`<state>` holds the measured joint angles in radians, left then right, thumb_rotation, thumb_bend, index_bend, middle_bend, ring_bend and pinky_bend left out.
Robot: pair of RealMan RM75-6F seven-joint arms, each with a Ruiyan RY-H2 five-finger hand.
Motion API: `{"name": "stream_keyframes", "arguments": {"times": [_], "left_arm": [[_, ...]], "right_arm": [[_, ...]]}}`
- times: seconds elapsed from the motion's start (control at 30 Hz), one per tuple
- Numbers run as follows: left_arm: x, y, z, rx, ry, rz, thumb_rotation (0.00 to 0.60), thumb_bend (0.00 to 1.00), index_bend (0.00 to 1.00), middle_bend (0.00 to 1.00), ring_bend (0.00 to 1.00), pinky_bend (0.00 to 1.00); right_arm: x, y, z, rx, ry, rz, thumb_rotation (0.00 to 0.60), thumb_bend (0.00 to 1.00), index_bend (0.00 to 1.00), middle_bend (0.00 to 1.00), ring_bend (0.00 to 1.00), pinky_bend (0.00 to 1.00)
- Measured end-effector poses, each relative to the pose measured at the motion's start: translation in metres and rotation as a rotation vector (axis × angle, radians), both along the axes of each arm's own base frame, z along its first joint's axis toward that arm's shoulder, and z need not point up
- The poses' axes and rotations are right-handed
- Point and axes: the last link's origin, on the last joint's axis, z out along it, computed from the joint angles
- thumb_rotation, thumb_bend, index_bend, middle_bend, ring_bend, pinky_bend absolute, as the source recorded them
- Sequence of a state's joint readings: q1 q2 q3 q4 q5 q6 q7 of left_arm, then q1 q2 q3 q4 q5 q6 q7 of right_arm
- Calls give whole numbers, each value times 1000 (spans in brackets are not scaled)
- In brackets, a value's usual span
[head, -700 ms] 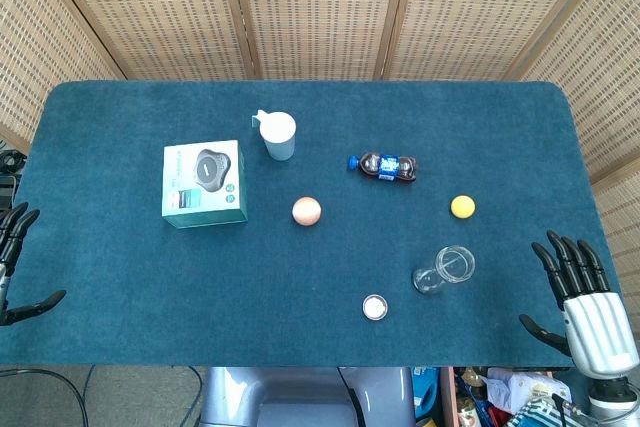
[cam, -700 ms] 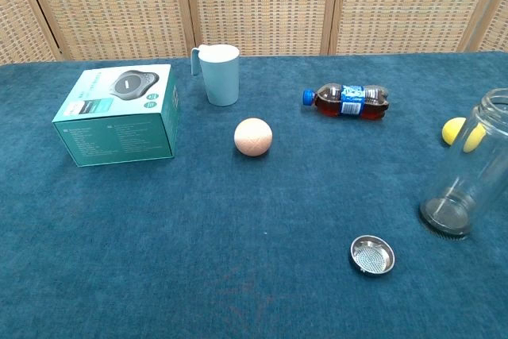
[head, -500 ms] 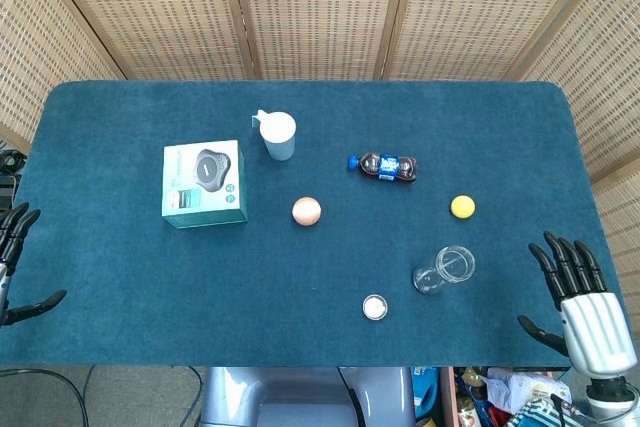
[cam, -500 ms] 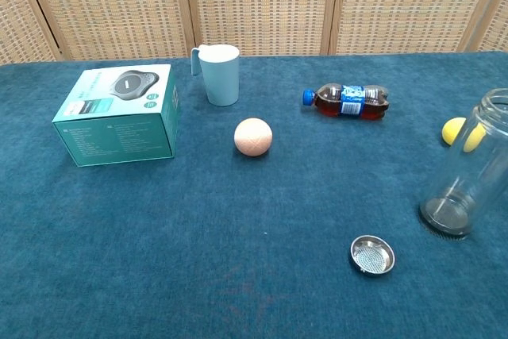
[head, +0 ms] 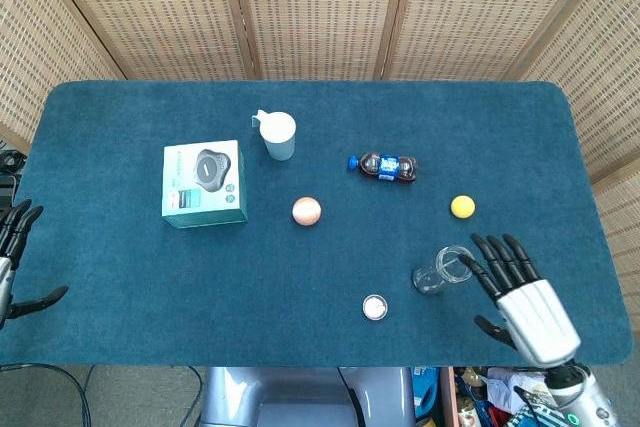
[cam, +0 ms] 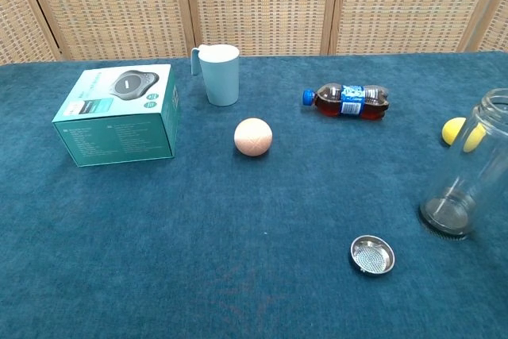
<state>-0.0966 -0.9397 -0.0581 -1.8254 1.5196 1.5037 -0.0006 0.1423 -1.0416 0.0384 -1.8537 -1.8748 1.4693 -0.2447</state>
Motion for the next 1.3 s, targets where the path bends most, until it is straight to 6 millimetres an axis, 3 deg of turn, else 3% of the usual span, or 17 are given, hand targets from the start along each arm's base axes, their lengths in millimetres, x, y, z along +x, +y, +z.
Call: {"name": "stream_keyframes", "arguments": {"times": [0.17, 0.33, 0.6, 1.0, 1.3], "left_arm": [[0, -1, 0, 1, -2, 4, 600, 107, 0, 0, 0, 0], [-1, -1, 0, -4, -7, 0, 600, 107, 0, 0, 0, 0], [0, 1, 1, -12, -7, -3, 600, 107, 0, 0, 0, 0], [-1, 3, 1, -24, -13, -1, 600, 107, 0, 0, 0, 0], [-2, 3, 1, -25, -15, 2, 600, 107, 0, 0, 0, 0]], "right_arm": [[32, -19, -28, 130, 106, 102, 600, 0, 292, 0, 0, 0], [65, -42, -74, 263, 238, 208, 600, 0, 310, 0, 0, 0], [98, -62, -119, 272, 346, 264, 600, 16, 334, 0, 0, 0], [100, -73, -178, 362, 453, 92, 600, 114, 407, 0, 0, 0], [94, -73, -192, 407, 448, -56, 600, 152, 449, 0, 0, 0]]}}
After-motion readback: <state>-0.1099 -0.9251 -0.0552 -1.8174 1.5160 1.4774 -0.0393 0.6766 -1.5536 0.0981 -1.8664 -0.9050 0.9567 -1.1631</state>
